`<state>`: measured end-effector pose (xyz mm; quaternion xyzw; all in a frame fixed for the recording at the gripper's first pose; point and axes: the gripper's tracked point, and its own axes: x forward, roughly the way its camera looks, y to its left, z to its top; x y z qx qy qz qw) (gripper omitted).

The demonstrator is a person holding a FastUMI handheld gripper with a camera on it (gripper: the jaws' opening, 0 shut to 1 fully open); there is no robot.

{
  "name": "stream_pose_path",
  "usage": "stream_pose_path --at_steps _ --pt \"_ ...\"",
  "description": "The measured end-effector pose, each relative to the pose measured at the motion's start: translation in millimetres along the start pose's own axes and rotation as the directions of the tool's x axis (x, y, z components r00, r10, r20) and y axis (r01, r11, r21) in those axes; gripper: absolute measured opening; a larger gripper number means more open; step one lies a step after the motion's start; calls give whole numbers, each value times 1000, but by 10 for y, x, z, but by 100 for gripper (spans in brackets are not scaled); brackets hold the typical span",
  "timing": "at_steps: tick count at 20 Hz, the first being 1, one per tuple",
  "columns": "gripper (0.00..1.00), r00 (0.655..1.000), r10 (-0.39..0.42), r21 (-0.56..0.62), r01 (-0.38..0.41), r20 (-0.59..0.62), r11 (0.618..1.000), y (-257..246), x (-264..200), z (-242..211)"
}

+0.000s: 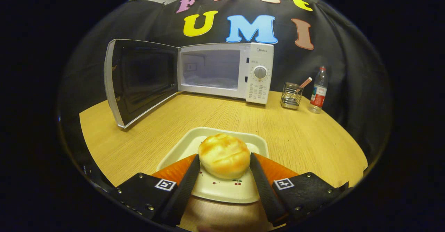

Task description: Open the microwave, put the food inside, and close the microwave door.

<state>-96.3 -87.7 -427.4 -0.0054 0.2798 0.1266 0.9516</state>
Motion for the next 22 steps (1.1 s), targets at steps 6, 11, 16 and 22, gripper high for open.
stream_pose_path --at_steps 6,11,16,22 --pt "71 996 72 213 -80 44 974 16 -41 399" --pt "71 994 28 134 -42 107 990 21 102 991" --pt "71 990 33 122 -50 139 991 256 418 1494" --pt "71 987 75 158 -97 140 983 730 1027 1961"
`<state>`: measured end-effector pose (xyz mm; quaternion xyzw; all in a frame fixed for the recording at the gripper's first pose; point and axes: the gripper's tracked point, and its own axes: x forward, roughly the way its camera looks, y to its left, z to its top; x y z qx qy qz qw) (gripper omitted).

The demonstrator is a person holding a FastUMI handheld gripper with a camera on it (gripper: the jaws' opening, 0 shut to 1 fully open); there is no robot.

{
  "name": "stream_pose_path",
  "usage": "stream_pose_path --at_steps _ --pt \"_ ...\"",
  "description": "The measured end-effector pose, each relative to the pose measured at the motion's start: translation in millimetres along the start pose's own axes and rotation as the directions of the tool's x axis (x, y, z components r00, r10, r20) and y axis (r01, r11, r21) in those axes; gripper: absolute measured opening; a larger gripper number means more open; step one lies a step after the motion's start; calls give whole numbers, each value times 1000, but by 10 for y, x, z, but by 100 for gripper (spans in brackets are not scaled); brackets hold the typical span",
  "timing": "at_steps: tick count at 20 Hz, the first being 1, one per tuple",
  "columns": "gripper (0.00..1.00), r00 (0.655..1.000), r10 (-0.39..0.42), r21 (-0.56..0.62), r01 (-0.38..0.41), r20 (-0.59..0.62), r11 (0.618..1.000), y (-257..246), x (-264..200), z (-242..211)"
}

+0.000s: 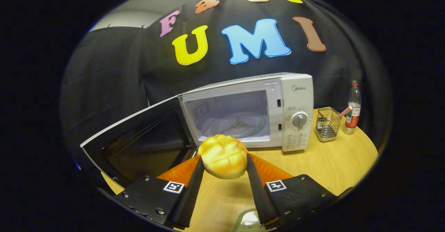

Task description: Open the microwave, put the food inside, and close the microwave door.

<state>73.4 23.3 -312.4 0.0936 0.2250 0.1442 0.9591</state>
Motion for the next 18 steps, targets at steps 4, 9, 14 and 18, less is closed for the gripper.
stream_pose_path --at_steps 4,9,14,18 --pt "71 998 -66 -36 66 12 997 49 488 135" --pt "71 998 -67 47 66 17 997 218 1033 278" --pt "71 983 -146 83 137 114 987 134 1541 425" --pt "71 970 -197 173 171 144 970 43 1856 472"
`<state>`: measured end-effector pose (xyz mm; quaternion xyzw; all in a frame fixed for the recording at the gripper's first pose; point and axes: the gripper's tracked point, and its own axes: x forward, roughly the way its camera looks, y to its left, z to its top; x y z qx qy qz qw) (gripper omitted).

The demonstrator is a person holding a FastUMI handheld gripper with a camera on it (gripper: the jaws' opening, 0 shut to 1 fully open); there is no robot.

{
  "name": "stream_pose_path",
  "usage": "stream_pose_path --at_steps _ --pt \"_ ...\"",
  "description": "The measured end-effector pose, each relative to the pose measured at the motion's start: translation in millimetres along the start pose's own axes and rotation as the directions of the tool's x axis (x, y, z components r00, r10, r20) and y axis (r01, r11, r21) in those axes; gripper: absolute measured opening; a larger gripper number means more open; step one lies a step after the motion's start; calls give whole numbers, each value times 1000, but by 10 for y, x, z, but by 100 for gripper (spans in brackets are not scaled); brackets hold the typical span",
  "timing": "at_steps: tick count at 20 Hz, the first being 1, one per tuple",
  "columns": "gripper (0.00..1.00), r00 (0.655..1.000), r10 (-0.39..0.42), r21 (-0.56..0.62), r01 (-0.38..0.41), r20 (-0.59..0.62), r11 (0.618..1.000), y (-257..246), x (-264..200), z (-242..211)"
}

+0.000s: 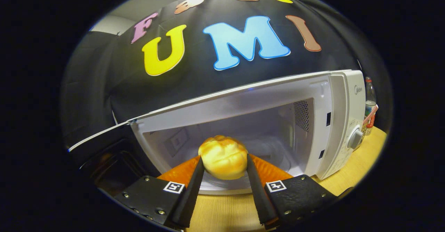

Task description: Open the microwave, put the food inside, and close the microwave door.

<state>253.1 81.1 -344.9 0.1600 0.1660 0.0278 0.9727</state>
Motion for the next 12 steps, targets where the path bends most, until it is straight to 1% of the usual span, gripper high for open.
stream_pose_path --at_steps 2,4,6,9,12 --pt "70 999 34 41 -34 -2 999 85 151 -17" --pt "70 999 46 97 -45 -9 994 107 283 -70" --pt "70 997 33 148 -23 -66 989 52 381 -264" --pt "70 998 17 160 -5 -68 987 8 520 -356" --pt "72 992 39 246 -9 -119 969 11 597 -484"
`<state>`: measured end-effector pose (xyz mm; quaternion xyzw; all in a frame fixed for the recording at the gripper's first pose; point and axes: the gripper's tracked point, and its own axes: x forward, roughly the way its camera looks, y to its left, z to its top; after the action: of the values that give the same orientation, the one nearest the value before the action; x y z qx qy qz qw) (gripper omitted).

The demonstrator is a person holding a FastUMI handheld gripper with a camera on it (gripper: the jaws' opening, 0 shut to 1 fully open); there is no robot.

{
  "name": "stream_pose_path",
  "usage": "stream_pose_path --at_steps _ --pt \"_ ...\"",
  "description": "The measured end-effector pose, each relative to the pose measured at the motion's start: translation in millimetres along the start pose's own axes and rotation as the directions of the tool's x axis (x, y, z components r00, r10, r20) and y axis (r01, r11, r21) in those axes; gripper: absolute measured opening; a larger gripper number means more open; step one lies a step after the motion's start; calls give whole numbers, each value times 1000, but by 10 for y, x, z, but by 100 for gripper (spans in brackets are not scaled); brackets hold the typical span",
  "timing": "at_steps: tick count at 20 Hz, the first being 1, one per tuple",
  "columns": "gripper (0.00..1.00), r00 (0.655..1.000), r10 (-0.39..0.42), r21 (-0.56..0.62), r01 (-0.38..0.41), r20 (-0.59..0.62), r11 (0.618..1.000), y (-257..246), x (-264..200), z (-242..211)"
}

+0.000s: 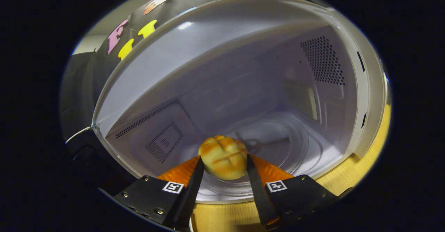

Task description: Open the microwave, put the food inside, and close the microwave door.

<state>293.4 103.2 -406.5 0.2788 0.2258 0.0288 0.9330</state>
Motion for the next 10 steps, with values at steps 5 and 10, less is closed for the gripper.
stream_pose_path --at_steps 5,10 --pt "77 1000 -8 -25 8 -9 1000 -44 -27 -14" --pt "91 998 64 76 -62 -25 995 48 -24 1"
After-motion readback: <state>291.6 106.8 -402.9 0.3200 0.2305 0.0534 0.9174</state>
